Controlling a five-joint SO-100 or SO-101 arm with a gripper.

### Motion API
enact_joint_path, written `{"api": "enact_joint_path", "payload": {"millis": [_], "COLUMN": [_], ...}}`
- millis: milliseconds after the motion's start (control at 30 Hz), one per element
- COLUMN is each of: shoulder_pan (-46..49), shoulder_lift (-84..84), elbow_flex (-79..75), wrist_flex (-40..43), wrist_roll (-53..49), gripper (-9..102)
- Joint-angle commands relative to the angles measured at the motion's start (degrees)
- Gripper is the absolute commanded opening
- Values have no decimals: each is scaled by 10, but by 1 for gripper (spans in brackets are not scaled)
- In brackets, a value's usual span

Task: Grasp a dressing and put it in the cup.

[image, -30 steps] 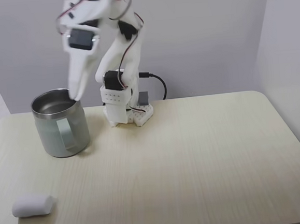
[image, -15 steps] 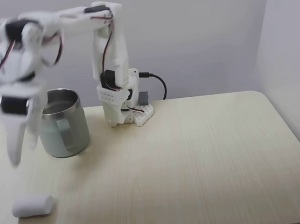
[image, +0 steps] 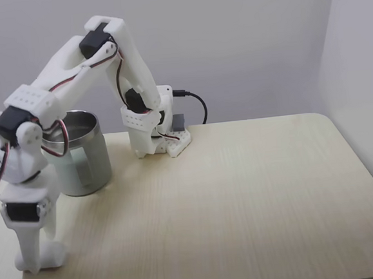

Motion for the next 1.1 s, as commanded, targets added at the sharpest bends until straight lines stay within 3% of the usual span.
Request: {"api": "enact_joint_path", "payload": {"millis": [0,200,333,567,833,1000,1067], "shoulder_pan": [-6,2,-2,1,0,4,10], "shoulder_lift": [8,43,55,0,-80,-141,-192], "elbow_flex": [33,54,57,61,206,321,314], "wrist_flex": [-6,-8,-8,33,217,366,388], "wrist_roll": [-5,-18,-29,3,54,44,27], "gripper": [26,24,1,0,0,0,0]}}
